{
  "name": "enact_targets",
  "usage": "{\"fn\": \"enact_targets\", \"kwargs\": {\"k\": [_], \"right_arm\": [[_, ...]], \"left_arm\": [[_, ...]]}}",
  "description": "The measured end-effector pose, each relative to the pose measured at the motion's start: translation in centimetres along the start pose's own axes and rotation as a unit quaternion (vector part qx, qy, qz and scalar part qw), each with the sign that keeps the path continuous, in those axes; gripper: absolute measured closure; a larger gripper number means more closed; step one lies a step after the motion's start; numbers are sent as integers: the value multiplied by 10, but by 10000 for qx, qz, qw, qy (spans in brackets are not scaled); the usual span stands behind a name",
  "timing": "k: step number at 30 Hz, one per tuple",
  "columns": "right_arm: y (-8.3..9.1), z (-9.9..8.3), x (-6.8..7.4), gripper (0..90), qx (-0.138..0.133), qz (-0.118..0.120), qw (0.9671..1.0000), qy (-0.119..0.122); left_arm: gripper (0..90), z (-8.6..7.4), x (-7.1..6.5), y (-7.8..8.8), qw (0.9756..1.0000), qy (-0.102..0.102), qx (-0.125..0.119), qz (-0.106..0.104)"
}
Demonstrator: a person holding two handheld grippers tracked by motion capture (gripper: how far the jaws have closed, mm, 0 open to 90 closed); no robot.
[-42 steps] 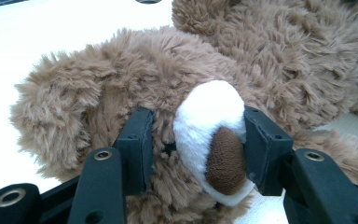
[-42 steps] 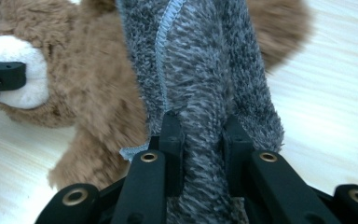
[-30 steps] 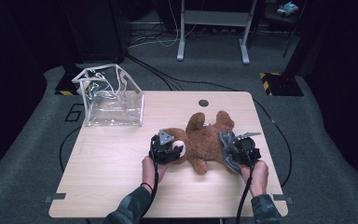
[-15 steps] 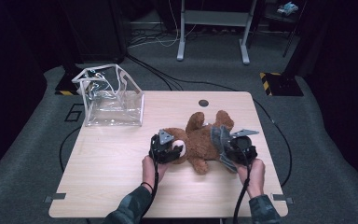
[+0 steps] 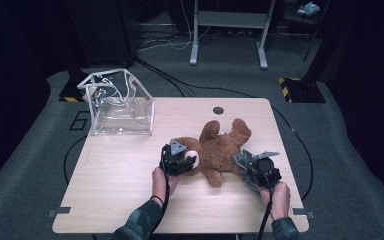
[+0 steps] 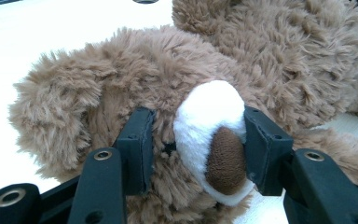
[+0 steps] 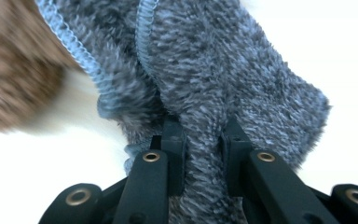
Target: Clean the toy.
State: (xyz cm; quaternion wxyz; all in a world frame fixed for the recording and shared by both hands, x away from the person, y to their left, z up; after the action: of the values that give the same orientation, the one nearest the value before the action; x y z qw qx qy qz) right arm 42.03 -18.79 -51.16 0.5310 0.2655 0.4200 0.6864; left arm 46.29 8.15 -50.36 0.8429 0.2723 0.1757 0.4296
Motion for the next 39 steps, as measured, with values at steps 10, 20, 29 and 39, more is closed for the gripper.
{"fn": "enact_targets", "kwargs": {"k": [10, 20, 29, 39], "right_arm": [[21, 11, 3, 756, -261, 252, 9992, -154], [3, 60, 33, 756, -337, 401, 9986, 77], [-3, 16, -2, 761, -68, 157, 9995, -257], [12, 2, -12, 756, -149, 7, 9993, -348]], "left_arm": [[495, 0, 1, 0, 10000, 12, 15, -35], [495, 0, 1, 0, 10000, 2, 7, -44], [495, -1, 1, 0, 10000, -12, -6, -28], [495, 0, 2, -1, 10000, 15, 19, -46]]}}
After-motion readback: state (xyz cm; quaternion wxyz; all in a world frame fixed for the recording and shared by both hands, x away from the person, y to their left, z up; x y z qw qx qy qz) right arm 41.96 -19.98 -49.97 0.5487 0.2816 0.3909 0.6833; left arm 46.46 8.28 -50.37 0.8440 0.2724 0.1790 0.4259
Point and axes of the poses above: each handheld gripper's, and its own axes: y roughly backward along the jaws, z roughly out of its top, x roughly to its left, the point moved 6 cm from there along -y, roughly forward along the jaws, and after that the axes turned 4 degrees about x, right-handed, at the moved point
